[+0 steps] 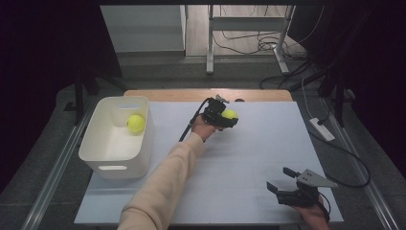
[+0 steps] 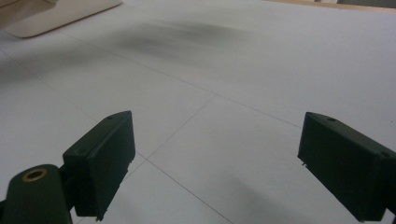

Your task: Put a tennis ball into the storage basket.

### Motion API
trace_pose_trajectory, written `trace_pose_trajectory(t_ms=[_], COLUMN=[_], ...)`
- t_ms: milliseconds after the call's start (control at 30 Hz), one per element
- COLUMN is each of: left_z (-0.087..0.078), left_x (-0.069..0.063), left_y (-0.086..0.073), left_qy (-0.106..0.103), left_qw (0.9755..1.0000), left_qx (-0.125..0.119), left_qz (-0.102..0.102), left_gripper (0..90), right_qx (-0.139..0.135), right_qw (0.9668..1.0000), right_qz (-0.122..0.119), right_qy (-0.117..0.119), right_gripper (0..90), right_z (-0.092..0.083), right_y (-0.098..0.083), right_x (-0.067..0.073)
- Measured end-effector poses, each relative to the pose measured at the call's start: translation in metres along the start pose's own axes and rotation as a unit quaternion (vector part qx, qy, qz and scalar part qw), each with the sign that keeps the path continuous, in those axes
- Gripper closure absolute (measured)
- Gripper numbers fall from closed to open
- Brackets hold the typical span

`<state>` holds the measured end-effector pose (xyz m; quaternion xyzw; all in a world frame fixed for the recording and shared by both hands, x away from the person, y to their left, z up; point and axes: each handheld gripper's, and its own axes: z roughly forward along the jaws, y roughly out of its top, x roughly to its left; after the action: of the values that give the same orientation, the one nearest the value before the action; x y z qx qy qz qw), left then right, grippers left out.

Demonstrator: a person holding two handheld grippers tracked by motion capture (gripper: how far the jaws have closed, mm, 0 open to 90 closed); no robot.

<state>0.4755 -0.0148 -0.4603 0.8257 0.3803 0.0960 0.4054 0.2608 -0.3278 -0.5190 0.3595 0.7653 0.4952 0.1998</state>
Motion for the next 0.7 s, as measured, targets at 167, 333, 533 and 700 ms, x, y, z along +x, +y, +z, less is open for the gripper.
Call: trace_pose_trajectory(t_ms=[167, 333, 533, 700], left_z=[-0.008, -0.016, -0.023, -0.03], left_x=[-0.001, -0.005, -0.01, -0.014], left_y=[0.001, 0.002, 0.002, 0.0], left_qy=[0.0, -0.002, -0.007, -0.014], left_qw=[1.0, 0.9999, 0.9996, 0.9993], left_qx=[-0.005, -0.01, -0.017, -0.024], left_qz=[0.005, 0.013, 0.021, 0.025], left_gripper=[27.5, 27.5, 27.5, 27.5], right_qx=[0.002, 0.002, 0.002, 0.0], right_qw=[1.0, 1.0, 1.0, 1.0], right_qz=[-0.001, -0.001, -0.002, -0.002], right_qy=[-0.001, -0.002, -0.002, 0.0], right_gripper=[11.2, 11.2, 11.2, 11.2], right_z=[0.0, 0.0, 0.0, 0.001], right_y=[0.0, 0.0, 0.001, 0.0], right_x=[0.0, 0.0, 0.0, 0.001])
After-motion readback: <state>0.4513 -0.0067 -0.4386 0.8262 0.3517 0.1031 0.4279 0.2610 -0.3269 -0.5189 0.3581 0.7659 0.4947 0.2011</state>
